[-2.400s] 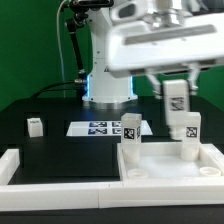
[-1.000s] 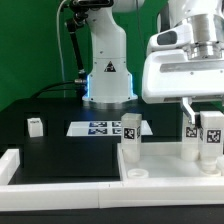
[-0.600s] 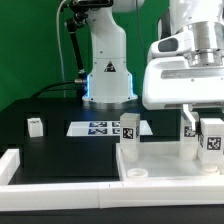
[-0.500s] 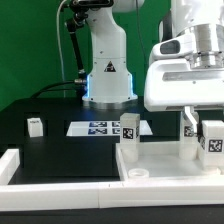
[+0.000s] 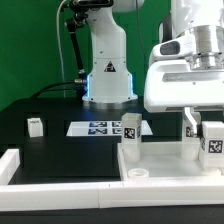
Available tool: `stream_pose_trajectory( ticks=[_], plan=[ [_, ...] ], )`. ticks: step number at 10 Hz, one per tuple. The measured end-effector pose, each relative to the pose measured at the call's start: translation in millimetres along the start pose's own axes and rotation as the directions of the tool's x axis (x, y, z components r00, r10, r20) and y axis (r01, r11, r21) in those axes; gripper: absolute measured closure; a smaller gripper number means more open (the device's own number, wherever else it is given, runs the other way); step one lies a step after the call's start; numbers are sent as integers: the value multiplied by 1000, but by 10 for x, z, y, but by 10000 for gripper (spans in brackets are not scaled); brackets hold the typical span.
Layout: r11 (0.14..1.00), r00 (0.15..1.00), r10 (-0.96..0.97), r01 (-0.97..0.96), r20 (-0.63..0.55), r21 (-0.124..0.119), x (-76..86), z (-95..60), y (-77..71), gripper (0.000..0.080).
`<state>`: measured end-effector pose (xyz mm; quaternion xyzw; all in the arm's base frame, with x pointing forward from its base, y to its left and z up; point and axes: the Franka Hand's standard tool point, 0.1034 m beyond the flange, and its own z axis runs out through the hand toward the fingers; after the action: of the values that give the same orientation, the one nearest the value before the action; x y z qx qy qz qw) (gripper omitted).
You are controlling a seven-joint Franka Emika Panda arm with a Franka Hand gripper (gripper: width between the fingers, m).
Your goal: Assemble square table
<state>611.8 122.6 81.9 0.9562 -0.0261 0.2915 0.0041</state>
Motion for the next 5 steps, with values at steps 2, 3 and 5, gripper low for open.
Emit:
stream_pose_trajectory(
  ticks=[2, 3, 5],
  plan=[
    [1000, 1000, 0, 0, 1, 0, -4, 1, 1, 289],
    [1000, 1000, 0, 0, 1, 0, -4, 2, 2, 289],
    [1000, 1000, 0, 0, 1, 0, -5, 2, 2, 157]
  ],
)
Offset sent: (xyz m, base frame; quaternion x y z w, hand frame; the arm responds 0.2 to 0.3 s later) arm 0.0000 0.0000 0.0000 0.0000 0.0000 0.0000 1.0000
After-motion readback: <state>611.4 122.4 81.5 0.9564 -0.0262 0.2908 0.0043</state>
